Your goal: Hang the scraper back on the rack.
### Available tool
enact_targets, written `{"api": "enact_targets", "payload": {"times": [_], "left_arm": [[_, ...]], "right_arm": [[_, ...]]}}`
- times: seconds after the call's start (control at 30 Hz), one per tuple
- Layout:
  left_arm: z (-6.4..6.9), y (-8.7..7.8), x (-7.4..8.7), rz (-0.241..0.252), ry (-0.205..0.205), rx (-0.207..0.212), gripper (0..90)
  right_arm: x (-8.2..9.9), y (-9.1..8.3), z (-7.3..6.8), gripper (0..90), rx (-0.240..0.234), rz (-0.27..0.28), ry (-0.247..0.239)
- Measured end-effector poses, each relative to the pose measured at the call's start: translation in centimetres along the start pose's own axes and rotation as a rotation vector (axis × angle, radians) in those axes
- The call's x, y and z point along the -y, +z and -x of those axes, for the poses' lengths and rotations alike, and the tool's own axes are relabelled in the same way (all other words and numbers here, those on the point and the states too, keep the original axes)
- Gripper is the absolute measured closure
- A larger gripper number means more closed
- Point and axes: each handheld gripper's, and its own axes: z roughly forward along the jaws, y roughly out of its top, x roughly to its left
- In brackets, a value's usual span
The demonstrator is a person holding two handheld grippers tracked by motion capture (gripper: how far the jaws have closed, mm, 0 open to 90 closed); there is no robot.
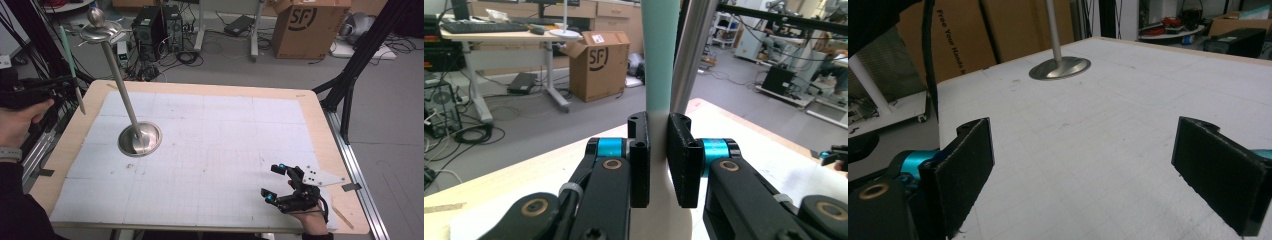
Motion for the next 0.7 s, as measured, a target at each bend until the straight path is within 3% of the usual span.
{"api": "enact_targets", "payload": {"times": [0.17, 0.3, 0.7], "left_arm": [[-0.26, 0.07, 0.05, -0.017, -0.005, -0.004, 80.3], [-0.1, 0.21, 0.02, 0.001, 0.002, 0.016, 80.3], [0.01, 0.85, -0.19, -0.026, -0.008, 0.037, 80.2]], "right_arm": [[0.02, -0.06, 0.03, 8.7, 0.002, 0.002, 0.0], [0.07, 0.0, 0.04, 8.7, 0.002, -0.002, 0.003], [0.19, -0.14, 0.23, 8.8, 0.009, 0.003, 0.003]]}}
